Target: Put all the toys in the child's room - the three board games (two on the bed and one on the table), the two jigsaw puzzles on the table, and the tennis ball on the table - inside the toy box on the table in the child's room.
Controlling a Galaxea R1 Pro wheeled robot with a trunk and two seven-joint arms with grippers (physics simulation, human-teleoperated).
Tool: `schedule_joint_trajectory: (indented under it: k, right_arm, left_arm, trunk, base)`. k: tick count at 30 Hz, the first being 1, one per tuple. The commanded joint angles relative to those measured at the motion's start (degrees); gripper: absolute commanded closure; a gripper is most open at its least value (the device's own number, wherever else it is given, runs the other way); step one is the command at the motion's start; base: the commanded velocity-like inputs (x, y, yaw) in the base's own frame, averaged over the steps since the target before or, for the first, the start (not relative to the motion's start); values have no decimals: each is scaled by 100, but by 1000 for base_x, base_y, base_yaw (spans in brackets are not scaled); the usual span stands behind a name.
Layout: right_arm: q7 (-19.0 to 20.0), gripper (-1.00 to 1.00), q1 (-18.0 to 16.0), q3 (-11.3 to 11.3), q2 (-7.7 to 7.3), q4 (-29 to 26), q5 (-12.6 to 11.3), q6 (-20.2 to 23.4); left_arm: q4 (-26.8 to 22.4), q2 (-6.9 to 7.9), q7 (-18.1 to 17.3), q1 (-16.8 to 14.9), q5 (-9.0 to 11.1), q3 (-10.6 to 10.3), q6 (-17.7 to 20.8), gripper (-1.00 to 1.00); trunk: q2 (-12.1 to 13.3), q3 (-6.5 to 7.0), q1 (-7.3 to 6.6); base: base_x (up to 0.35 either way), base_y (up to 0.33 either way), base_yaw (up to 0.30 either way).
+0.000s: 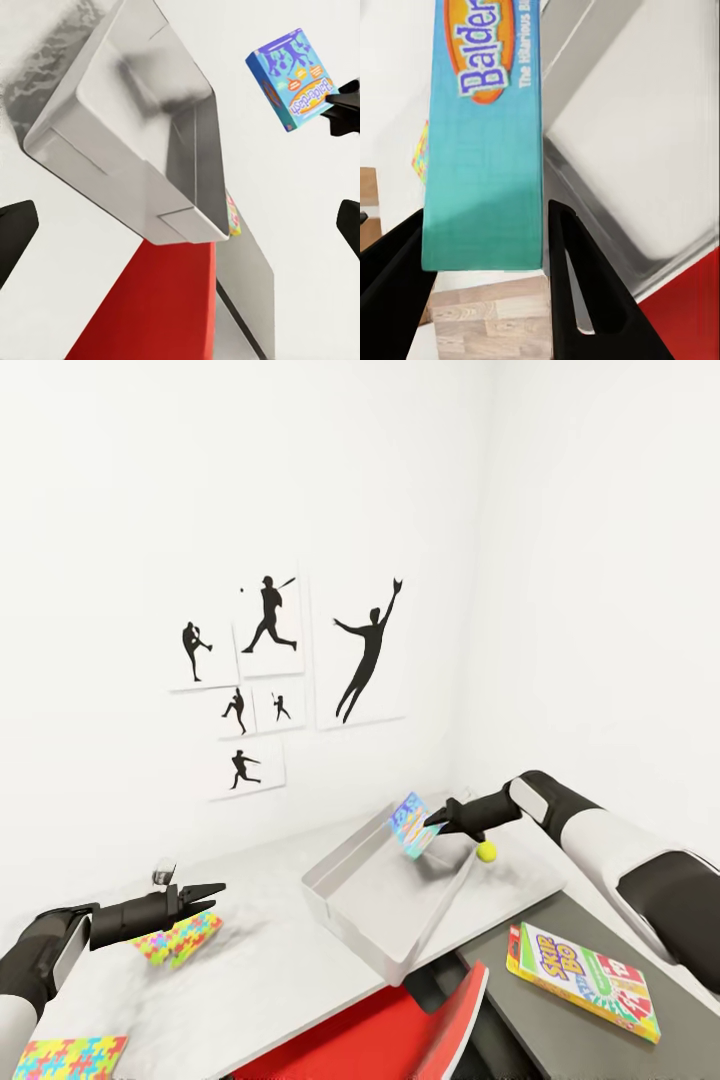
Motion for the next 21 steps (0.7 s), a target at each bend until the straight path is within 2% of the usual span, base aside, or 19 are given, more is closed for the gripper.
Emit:
schedule_joint_trajectory:
  k: [1,21]
  right_arm:
    - [20,100,-14,19,4,-3,32,-2]
    - [-52,100,-98,12,5,-6,29,-34]
  left_arm:
    - [1,0,-12,-1,12,4,56,-100]
    - [-1,0,-13,-1,12,4,56,-100]
  trunk:
    - [-5,-13,2]
    - [-5,-200,2]
  base:
    - [0,0,0]
    - [0,0,0]
